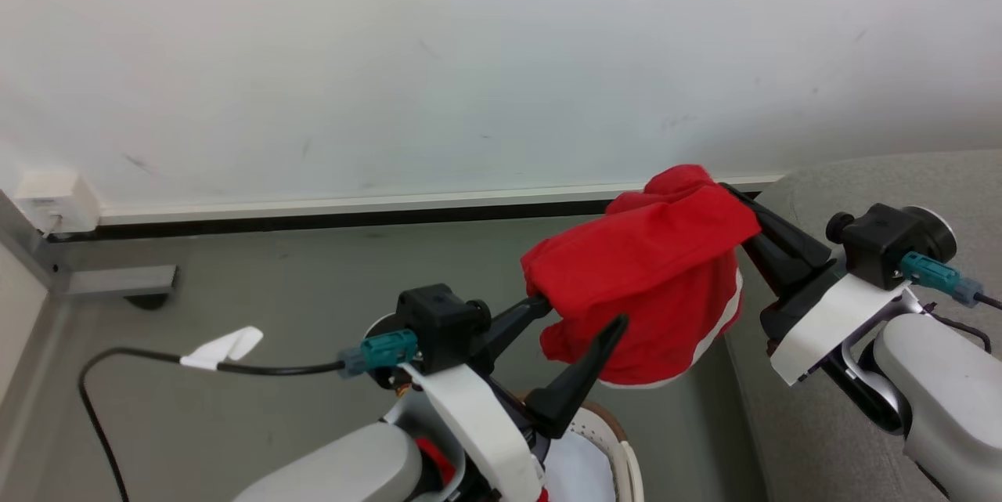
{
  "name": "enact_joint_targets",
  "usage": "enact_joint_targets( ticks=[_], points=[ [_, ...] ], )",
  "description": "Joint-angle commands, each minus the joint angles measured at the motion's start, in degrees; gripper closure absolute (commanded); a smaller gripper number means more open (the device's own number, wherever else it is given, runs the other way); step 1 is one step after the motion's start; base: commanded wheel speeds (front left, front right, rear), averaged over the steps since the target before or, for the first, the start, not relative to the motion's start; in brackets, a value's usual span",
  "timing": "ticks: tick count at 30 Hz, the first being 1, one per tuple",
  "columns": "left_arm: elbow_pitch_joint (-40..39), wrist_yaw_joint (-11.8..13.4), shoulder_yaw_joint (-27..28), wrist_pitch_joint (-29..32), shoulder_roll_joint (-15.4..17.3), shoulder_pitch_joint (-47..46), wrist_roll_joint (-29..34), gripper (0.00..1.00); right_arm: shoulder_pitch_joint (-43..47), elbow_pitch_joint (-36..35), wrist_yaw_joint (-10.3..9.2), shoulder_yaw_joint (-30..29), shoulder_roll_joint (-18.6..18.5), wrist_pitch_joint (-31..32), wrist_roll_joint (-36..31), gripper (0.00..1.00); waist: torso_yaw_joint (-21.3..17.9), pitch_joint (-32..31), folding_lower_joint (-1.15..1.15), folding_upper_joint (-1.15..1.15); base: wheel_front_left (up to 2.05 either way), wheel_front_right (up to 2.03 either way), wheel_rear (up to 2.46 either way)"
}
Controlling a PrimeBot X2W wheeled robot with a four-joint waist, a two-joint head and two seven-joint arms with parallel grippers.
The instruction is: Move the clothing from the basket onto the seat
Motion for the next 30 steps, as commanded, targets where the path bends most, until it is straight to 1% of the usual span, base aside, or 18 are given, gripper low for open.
enact_joint_targets(
  ticks=[1, 5, 9, 17, 25, 30],
  points=[
    [0.5, 0.1, 0.0, -0.9, -0.2, 1.0, 0.4, 0.00, 1.0, 0.2, -0.13, -1.0, -0.1, 0.0, -0.4, 1.00, -0.8, 0.1, 0.00, 0.00, 0.00, 0.00, 0.00],
    [2.4, 0.2, -0.6, -2.5, -1.1, 1.7, 1.4, 0.00, 1.2, -0.2, -0.14, -4.4, -0.1, 0.0, -1.3, 1.00, -2.6, 0.2, 0.00, 0.00, 0.00, 0.00, 0.00],
    [5.0, -0.2, -1.0, -4.4, -1.5, 2.4, 2.3, 0.00, 1.5, -1.2, -0.13, -6.5, -0.9, 0.0, -2.1, 1.00, -4.9, 0.7, 0.00, 0.00, 0.00, 0.00, 0.00],
    [9.5, -0.6, -1.4, -6.3, -2.5, 2.0, 3.5, 0.00, 2.3, -2.3, -0.14, -10.4, -2.2, 0.0, -3.3, 1.00, -11.2, 2.6, 0.00, 0.00, 0.00, 0.00, 0.00],
    [10.1, -1.4, -1.7, -6.1, -2.6, 0.3, 4.3, 0.00, 3.8, -3.8, -0.14, -14.5, -1.9, 0.0, -5.0, 1.00, -18.9, 5.3, 0.00, 0.00, 0.00, 0.00, 0.00],
    [9.4, -1.5, -1.9, -5.6, -2.4, -1.1, 5.0, 0.00, 5.1, -5.3, -0.14, -17.7, -1.3, 0.0, -5.5, 1.00, -22.2, 7.7, 0.00, 0.00, 0.00, 0.00, 0.00]
  ],
)
